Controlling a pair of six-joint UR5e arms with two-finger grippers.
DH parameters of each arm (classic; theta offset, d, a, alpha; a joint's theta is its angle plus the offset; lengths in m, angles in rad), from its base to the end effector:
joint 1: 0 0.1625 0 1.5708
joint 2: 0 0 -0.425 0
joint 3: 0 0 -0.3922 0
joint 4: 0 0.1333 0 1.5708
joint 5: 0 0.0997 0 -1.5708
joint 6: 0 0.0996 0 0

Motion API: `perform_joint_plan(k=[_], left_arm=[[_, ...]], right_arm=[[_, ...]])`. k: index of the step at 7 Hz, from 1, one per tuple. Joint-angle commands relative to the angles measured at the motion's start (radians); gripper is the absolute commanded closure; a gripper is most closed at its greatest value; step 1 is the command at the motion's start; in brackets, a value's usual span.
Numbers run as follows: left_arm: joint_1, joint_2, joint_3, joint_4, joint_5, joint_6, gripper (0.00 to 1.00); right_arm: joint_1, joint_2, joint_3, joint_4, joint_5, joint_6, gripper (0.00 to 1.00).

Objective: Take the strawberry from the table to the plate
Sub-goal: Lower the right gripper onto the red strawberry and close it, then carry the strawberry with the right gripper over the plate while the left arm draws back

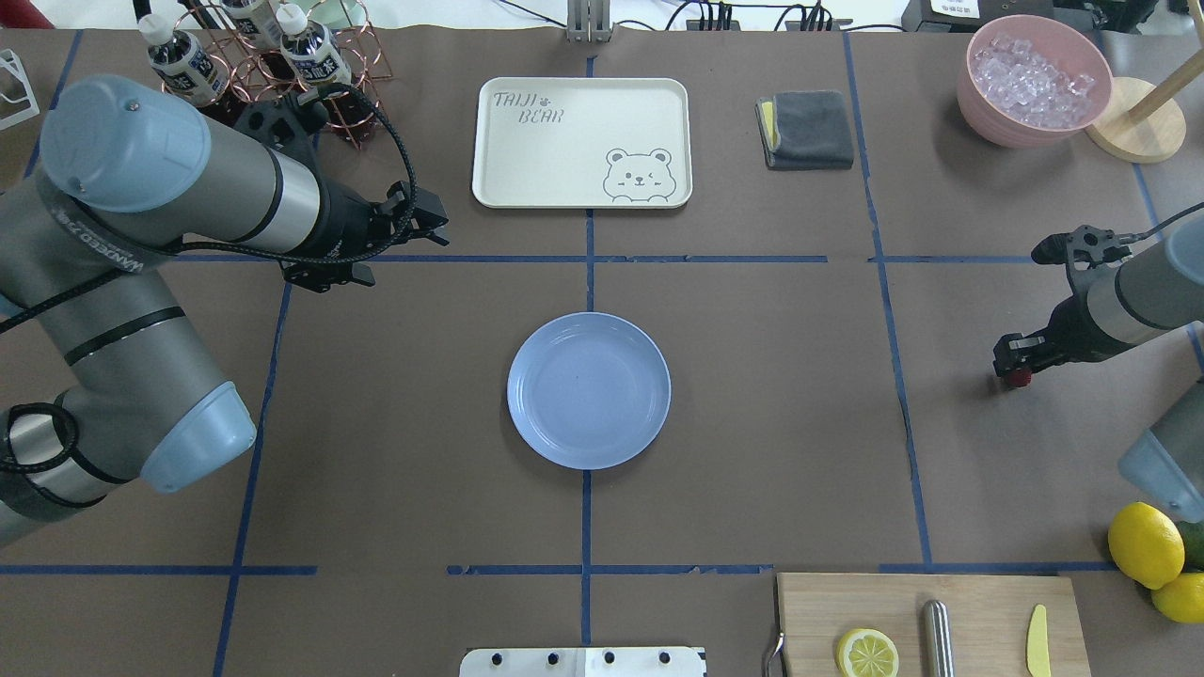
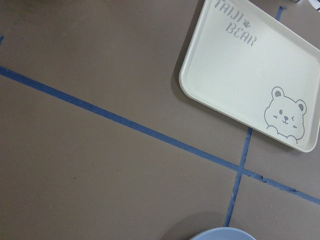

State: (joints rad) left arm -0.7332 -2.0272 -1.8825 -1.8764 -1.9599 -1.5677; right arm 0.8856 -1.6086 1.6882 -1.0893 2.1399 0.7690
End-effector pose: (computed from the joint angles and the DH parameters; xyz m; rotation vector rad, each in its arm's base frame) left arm 0.3804 -0.4711 0.2278 0.0544 1.1230 -0.4438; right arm -0.2573 -0.4406 0.5740 0.0395 -0.7759 -0.0801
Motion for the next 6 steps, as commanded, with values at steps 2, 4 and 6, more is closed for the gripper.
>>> perform_joint_plan(k=[2, 4, 6], left_arm=[[0.0, -0.002, -0.001, -0.001, -0.016, 0.0, 0.0], [-0.006, 0.007, -0.004, 0.0, -0.034, 0.002, 0.0], [-0.09, 0.01, -0.006, 0.038, -0.037, 0.113, 0.0]], right_arm=[[0.018, 0.002, 0.049, -0.007, 0.061, -0.011, 1.0], [0.09, 0.022, 0.109, -0.018, 0.141, -0.007, 1.0], [0.093, 0.279, 0.149, -0.3, 0.147, 0.021, 1.0]])
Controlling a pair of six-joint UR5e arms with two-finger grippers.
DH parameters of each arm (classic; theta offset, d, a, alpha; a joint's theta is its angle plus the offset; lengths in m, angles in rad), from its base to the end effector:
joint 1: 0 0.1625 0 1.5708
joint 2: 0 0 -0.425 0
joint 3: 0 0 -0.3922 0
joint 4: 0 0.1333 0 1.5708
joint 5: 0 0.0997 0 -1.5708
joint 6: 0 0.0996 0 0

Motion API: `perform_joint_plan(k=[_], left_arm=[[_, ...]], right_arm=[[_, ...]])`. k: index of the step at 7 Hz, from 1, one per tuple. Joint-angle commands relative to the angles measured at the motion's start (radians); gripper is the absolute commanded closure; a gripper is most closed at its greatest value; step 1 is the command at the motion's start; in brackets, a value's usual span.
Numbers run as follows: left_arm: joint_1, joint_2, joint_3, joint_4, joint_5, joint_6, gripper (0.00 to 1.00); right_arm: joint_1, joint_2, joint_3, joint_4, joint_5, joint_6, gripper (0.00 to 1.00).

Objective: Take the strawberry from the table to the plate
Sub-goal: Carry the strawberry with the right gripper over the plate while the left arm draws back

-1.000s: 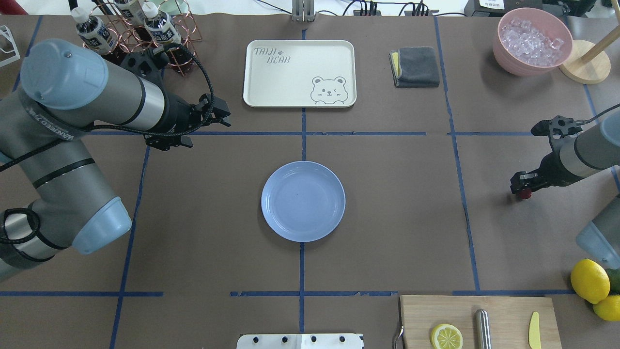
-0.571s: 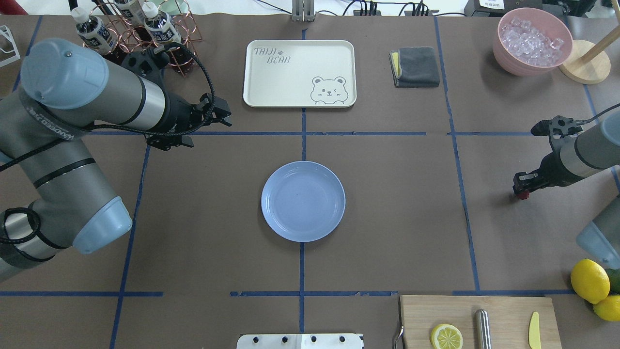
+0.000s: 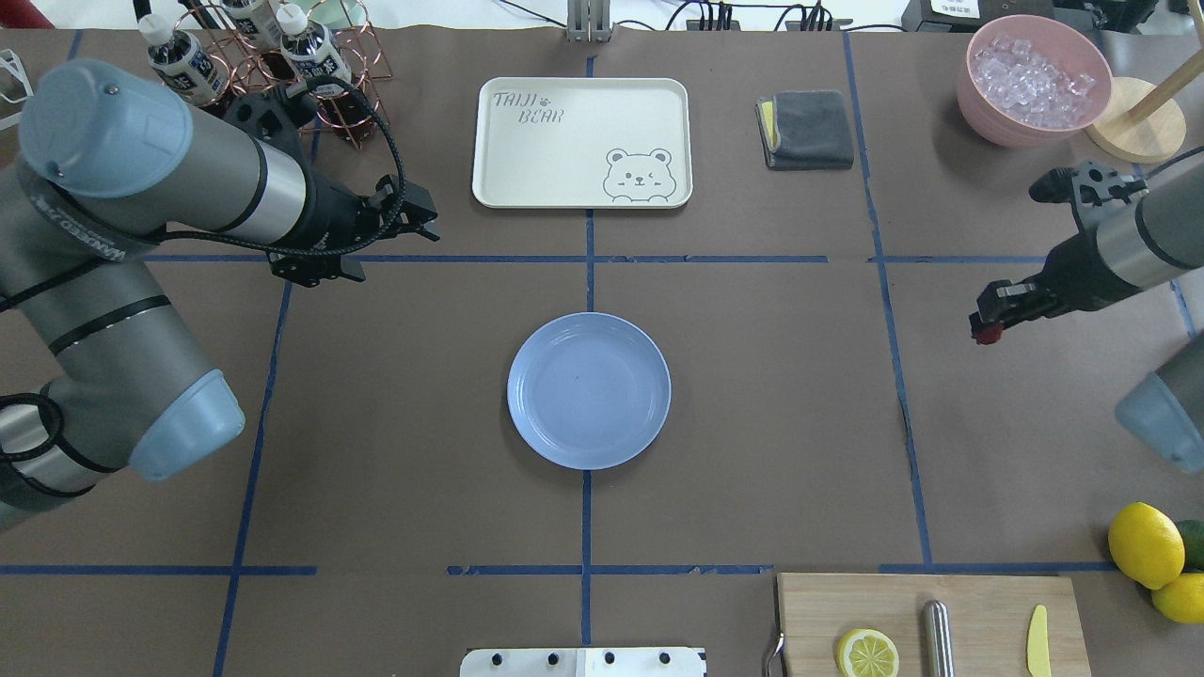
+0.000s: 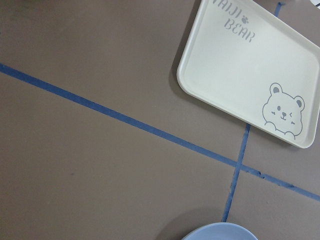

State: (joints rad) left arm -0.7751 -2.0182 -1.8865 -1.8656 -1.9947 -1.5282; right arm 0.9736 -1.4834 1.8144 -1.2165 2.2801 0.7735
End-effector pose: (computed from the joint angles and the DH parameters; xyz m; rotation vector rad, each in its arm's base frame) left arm 0.3607 -0.4826 0.2323 0.0626 1.1152 -0.4316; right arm -0.2432 -0.4793 0.4538 0.0766 -0.9400 -0.0799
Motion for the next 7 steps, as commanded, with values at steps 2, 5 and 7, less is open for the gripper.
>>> perform_joint_plan(k=[2, 5, 7], left_arm=[[-0.108, 0.019, -0.019, 0.137, -0.001, 0.271, 0.0], [-0.18, 0.134, -0.043, 0.137, -0.001, 0.474, 0.0], [-0.207, 0.179, -0.042, 0.135, 0.0, 0.595, 0.0]], right_arm=[[-0.091, 0.427, -0.016, -0.386, -0.052, 0.177, 1.0], [-0.316, 0.679, -0.189, -0.385, -0.251, 0.467, 1.0], [-0.462, 0.722, -0.277, -0.367, -0.406, 0.542, 1.0]])
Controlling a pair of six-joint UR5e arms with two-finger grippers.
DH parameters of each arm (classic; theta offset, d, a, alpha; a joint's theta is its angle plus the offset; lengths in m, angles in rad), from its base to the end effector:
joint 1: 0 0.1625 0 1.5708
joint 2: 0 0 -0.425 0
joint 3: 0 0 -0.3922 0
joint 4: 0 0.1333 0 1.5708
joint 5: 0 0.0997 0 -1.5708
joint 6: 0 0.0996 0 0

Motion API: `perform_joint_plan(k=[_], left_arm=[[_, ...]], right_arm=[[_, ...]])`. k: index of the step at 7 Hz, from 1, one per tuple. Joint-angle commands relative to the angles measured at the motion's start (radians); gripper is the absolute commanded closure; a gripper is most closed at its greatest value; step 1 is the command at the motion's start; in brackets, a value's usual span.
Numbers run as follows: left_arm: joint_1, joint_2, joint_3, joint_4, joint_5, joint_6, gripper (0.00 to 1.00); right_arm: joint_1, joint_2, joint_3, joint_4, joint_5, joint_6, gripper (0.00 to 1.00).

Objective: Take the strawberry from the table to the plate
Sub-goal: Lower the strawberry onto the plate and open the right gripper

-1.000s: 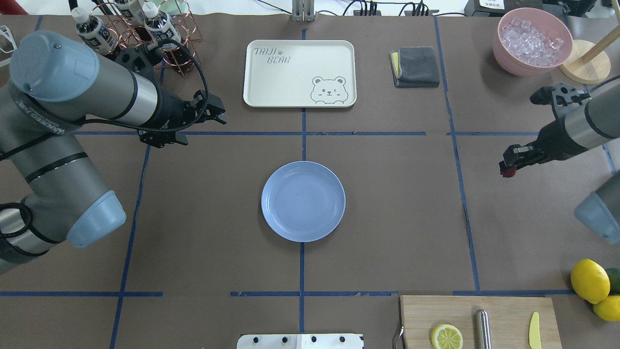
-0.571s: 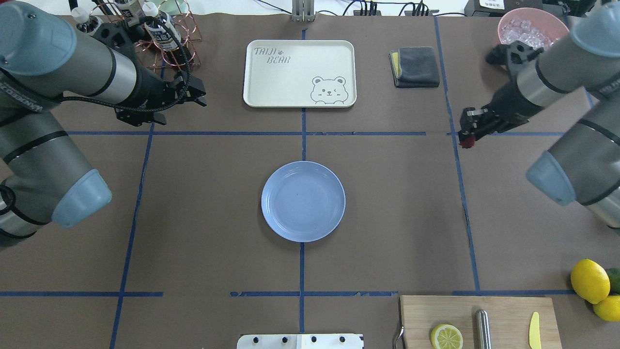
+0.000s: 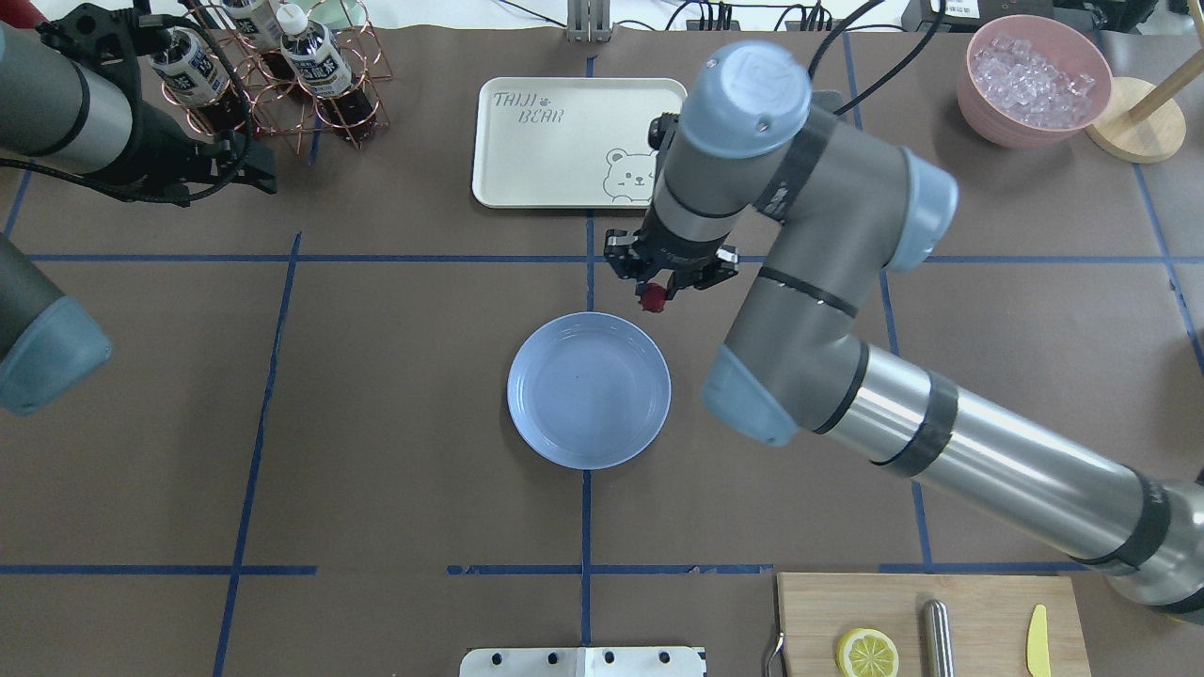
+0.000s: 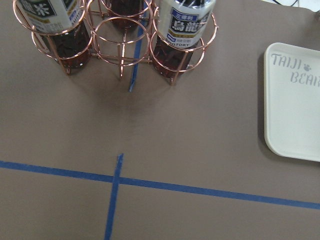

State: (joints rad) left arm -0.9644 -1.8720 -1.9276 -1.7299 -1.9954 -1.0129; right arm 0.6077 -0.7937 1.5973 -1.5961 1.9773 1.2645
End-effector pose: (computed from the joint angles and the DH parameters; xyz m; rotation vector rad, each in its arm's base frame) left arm 0.2495 -0.5216 0.3179 0.2650 0.8593 -0.2054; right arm -0.5255 -0.4799 0.1783 -0.0075 -0.8584 0.1245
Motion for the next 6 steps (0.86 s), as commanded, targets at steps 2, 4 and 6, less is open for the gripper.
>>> perform_joint_plan(k=[2, 4, 6], left_arm=[[-0.062, 0.054, -0.001, 0.0, 0.0, 0.161, 0.0], [-0.062, 0.056, 0.001, 0.0, -0.002, 0.163, 0.0], [-0.062, 0.056, 0.002, -0.002, -0.002, 0.163, 0.0]], right_arm=[[-0.167, 0.041, -0.173, 0.184, -0.172, 0.139, 1.0], [-0.169, 0.038, -0.169, 0.183, -0.166, 0.139, 1.0], [-0.166, 0.03, -0.165, 0.182, -0.155, 0.138, 0.43]])
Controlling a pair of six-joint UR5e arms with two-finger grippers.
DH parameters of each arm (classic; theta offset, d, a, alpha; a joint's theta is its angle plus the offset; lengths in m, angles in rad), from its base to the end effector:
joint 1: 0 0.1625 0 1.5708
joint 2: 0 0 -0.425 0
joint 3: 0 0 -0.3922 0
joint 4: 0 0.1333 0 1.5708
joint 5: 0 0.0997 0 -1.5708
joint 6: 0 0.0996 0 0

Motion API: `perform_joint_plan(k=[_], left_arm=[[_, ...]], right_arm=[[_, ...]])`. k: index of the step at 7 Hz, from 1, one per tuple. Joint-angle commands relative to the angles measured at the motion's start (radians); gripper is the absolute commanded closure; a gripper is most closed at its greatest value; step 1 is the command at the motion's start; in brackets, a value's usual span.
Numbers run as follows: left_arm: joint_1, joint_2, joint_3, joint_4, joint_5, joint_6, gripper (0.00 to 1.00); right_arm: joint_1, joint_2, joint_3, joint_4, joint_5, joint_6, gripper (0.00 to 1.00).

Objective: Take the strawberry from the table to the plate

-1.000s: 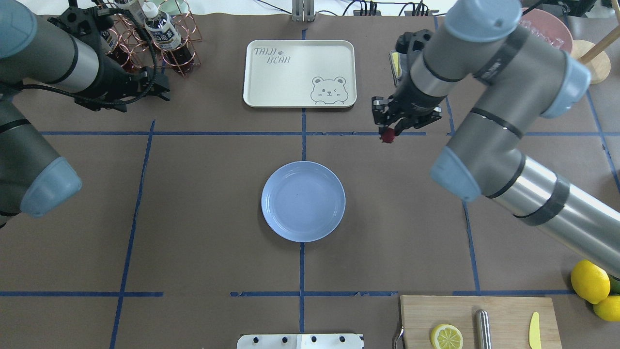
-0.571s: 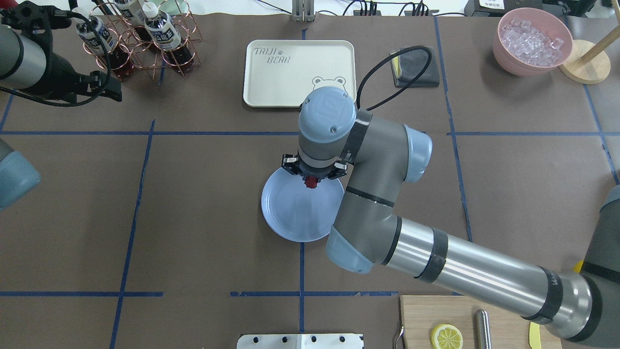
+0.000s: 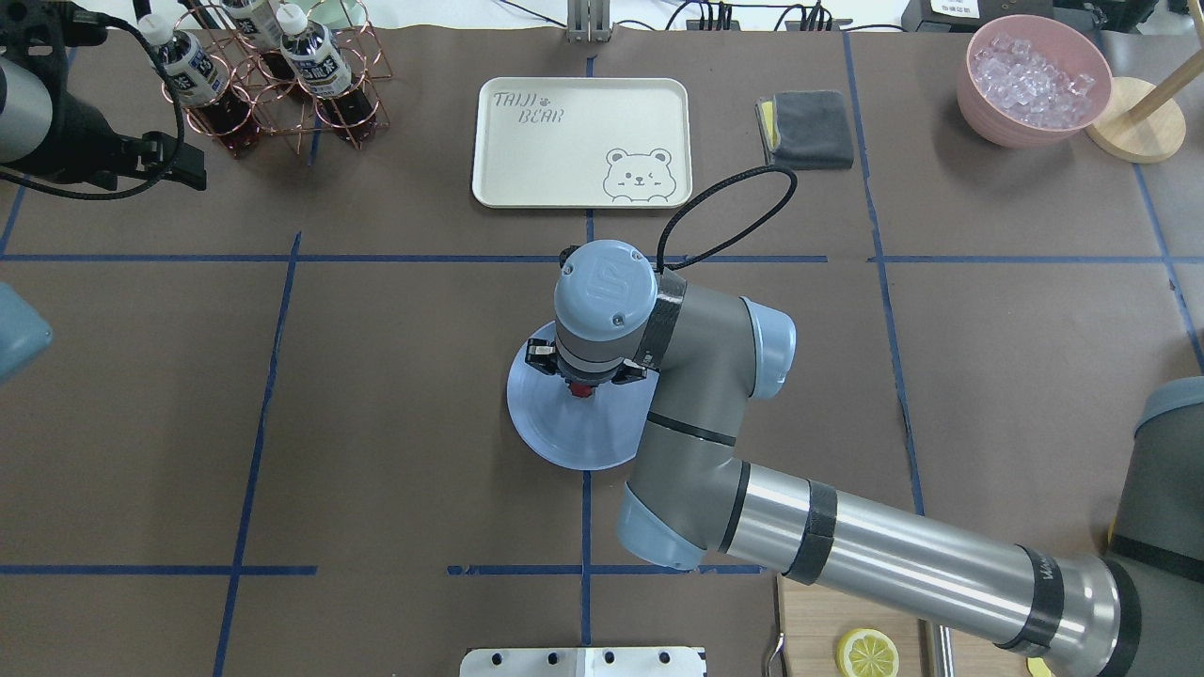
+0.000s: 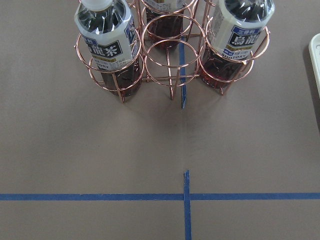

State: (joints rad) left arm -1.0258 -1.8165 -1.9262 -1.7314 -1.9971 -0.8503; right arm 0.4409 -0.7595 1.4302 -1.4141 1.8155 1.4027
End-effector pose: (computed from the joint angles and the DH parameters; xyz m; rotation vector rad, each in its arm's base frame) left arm 0.2124 -0.5280 0.3497 0.3141 0.7920 -0.1243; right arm -0.6354 -0.4205 0.2034 0.0269 -0.8549 0.1548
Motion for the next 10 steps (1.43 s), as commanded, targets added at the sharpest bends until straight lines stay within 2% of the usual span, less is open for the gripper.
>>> perform_joint_plan(k=[1, 2, 3, 4, 5, 6, 7, 8, 9, 10], left_arm=[[0.0, 0.0, 0.007, -0.004, 0.0, 0.0, 0.0], [0.0, 0.0, 0.009, -0.007, 0.0, 0.0, 0.0], [0.0, 0.0, 0.009, -0.007, 0.0, 0.0, 0.0], [-0.002, 0.009, 0.009, -0.007, -0.002, 0.007, 0.0], [-0.038, 0.019, 0.012, 0.003, -0.008, 0.087, 0.0], [-0.107, 0.037, 0.042, 0.004, -0.107, 0.2, 0.0], [-0.211, 0.08, 0.087, 0.004, -0.185, 0.384, 0.0], [-0.323, 0.132, 0.145, 0.006, -0.215, 0.592, 0.0], [-0.432, 0.137, 0.242, 0.007, -0.239, 0.781, 0.0], [-0.53, 0.135, 0.347, 0.051, -0.241, 0.979, 0.0]], right_arm=[[0.015, -0.004, 0.007, 0.0, 0.028, -0.005, 0.0], [0.038, -0.014, 0.044, -0.003, 0.066, -0.005, 0.0], [0.083, -0.014, 0.118, -0.091, 0.114, -0.013, 0.0], [0.149, -0.018, 0.231, -0.223, 0.17, -0.051, 0.0], [0.217, -0.055, 0.36, -0.387, 0.201, -0.215, 0.0], [0.305, -0.128, 0.48, -0.52, 0.205, -0.425, 0.0], [0.417, -0.235, 0.543, -0.532, 0.27, -0.588, 0.0], [0.544, -0.342, 0.559, -0.523, 0.356, -0.776, 0.0], [0.672, -0.442, 0.555, -0.522, 0.393, -0.999, 0.0], [0.814, -0.542, 0.514, -0.522, 0.456, -1.26, 0.0]])
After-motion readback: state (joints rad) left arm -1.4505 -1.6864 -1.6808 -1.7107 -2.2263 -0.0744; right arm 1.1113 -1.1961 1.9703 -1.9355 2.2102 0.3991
